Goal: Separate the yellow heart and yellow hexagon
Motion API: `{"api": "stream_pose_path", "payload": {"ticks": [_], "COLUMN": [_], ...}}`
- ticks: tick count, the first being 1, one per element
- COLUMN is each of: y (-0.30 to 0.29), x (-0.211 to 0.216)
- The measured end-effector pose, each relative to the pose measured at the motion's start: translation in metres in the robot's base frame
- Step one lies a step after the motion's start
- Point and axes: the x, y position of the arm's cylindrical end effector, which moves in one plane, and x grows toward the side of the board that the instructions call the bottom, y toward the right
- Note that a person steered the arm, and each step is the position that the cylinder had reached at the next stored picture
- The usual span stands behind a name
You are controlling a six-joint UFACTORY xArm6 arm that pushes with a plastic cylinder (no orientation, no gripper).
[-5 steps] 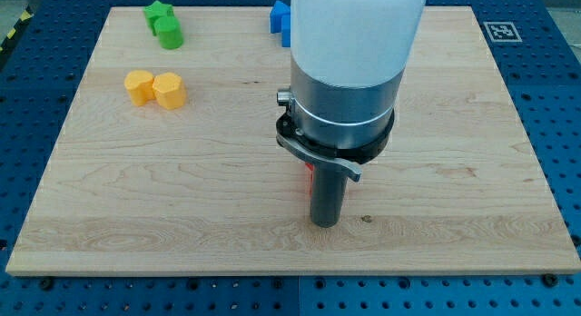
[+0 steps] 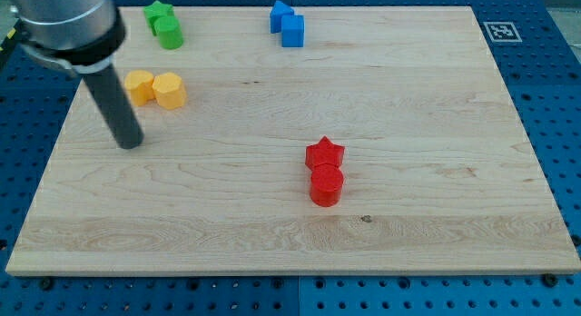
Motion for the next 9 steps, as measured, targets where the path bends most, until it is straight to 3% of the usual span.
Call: {"api": "stream_pose_path", "payload": {"ticks": [2,3,6,9], "y": [-0.066,-0.067,-0.014,0.083], "x": [-0.060,-0.063,-0.087,-0.087]}}
